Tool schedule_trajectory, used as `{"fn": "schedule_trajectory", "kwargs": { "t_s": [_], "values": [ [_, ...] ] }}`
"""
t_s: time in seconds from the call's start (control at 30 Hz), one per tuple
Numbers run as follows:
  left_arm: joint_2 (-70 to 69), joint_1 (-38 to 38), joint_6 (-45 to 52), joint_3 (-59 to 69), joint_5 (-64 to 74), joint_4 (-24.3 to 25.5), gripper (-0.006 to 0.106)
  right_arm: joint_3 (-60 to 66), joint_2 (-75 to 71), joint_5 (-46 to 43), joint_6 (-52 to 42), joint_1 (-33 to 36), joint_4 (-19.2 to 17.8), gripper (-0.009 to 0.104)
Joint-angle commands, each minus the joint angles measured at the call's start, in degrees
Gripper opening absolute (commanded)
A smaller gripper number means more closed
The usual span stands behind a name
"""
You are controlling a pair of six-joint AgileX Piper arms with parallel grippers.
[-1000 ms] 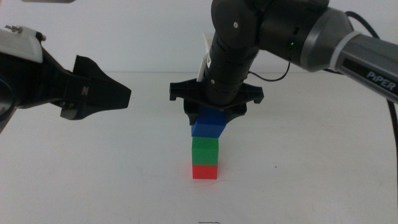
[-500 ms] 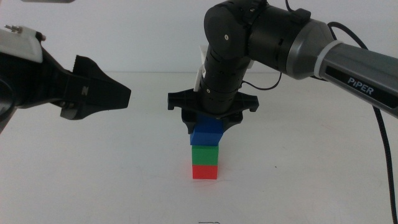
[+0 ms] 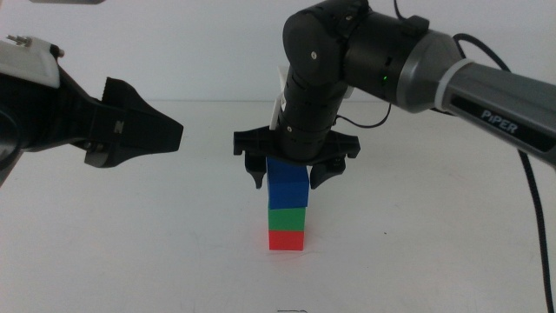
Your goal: Stack red cubes first, then green, then blue cubes in a specific spot.
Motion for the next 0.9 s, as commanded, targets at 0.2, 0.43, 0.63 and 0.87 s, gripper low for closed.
{"fn": "schedule_trajectory", "kwargs": {
  "t_s": [0.2, 0.43, 0.63, 0.87],
  "values": [
    [-0.97, 0.05, -0.18, -1.48, -2.80, -2.16, 0.094, -2.07, -9.07, 3.52, -0.69, 0.06, -1.54, 0.064],
    [-0.97, 0.05, -0.18, -1.48, -2.80, -2.16, 0.094, -1.86, -19.78, 3.58, -2.23, -0.01, -7.01, 0.064],
    [-0.97, 0.05, -0.18, -1.48, -2.80, -2.16, 0.094, 2.45, -31.80, 3.26, -1.75, -0.16, -14.48, 0.064],
    [-0.97, 0.05, -0.18, -1.48, -2.80, -2.16, 0.094, 13.90, -47.17, -2.64, -6.91, -9.09, -17.50, 0.064]
  ]
}}
